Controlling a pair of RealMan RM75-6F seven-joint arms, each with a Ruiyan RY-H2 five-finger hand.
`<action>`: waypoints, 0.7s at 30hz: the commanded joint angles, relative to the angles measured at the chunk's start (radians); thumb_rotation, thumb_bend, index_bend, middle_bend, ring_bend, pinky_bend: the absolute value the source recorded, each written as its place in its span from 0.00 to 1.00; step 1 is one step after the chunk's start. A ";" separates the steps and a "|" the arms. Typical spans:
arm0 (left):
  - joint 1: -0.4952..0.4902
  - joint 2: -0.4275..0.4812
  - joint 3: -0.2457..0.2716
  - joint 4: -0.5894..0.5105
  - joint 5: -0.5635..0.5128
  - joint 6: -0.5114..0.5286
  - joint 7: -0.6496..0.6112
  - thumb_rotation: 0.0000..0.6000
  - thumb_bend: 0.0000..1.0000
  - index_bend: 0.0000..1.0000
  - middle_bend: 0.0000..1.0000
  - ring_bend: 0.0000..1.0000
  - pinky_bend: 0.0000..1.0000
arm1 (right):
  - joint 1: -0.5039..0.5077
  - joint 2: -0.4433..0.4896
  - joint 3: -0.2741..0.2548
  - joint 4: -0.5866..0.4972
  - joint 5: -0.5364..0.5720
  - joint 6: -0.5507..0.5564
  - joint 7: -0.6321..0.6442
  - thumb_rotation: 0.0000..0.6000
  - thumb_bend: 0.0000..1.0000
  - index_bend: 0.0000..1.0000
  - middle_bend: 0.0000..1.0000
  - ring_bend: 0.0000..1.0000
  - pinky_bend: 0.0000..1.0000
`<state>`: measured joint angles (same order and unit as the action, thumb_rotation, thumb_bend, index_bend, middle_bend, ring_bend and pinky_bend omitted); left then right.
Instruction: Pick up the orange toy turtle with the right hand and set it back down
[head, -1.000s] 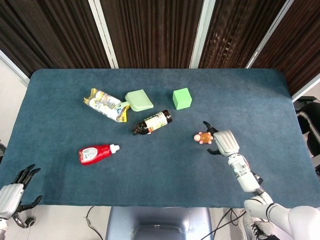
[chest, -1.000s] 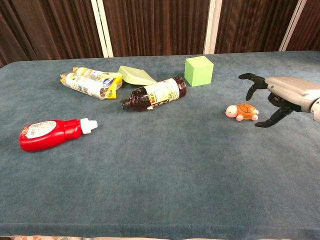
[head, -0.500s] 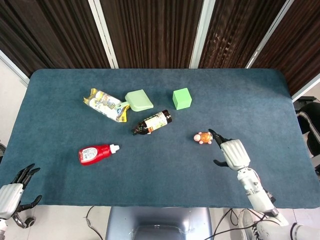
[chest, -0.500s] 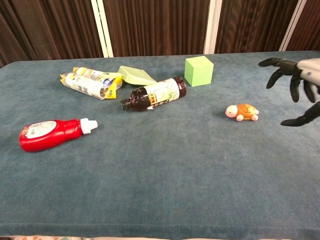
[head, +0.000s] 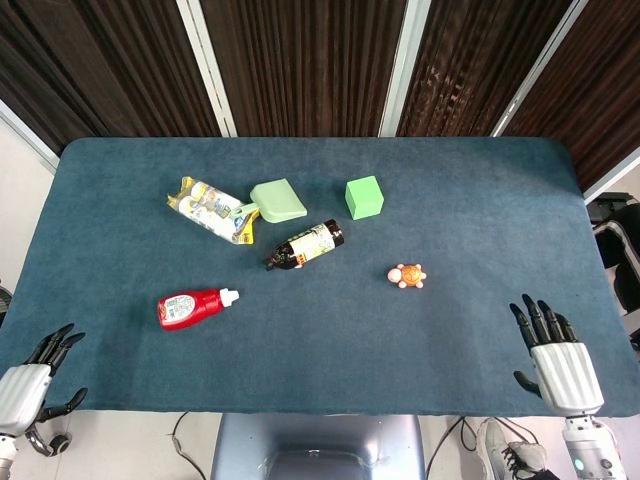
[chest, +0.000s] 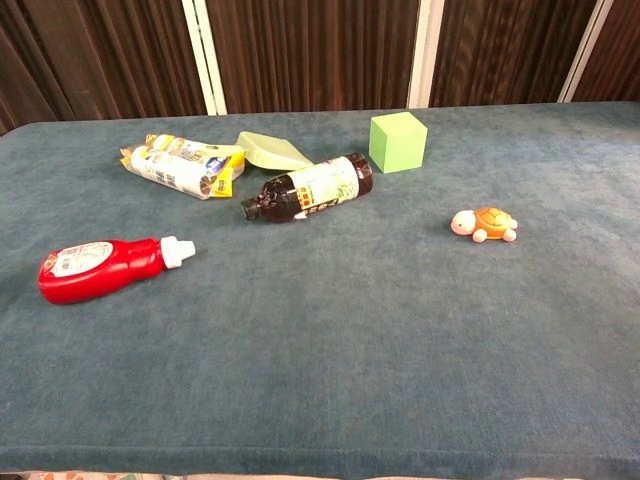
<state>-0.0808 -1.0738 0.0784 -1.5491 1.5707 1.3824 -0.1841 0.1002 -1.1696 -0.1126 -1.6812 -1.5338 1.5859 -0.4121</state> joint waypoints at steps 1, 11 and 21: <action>0.000 0.011 -0.008 -0.017 -0.001 0.013 0.012 1.00 0.30 0.13 0.00 0.05 0.38 | -0.031 -0.008 -0.012 0.046 -0.018 0.015 0.025 1.00 0.06 0.00 0.06 0.06 0.28; 0.005 0.031 -0.017 -0.053 0.001 0.038 0.042 1.00 0.30 0.13 0.00 0.05 0.38 | -0.062 -0.049 0.028 0.115 -0.067 0.065 0.063 1.00 0.06 0.00 0.05 0.06 0.28; 0.004 0.006 -0.046 -0.047 0.018 0.091 0.052 1.00 0.30 0.13 0.00 0.05 0.38 | -0.089 -0.069 0.058 0.135 -0.099 0.107 0.089 1.00 0.06 0.00 0.05 0.06 0.28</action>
<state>-0.0771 -1.0656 0.0349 -1.5985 1.5858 1.4708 -0.1322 0.0120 -1.2383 -0.0550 -1.5457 -1.6325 1.6945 -0.3244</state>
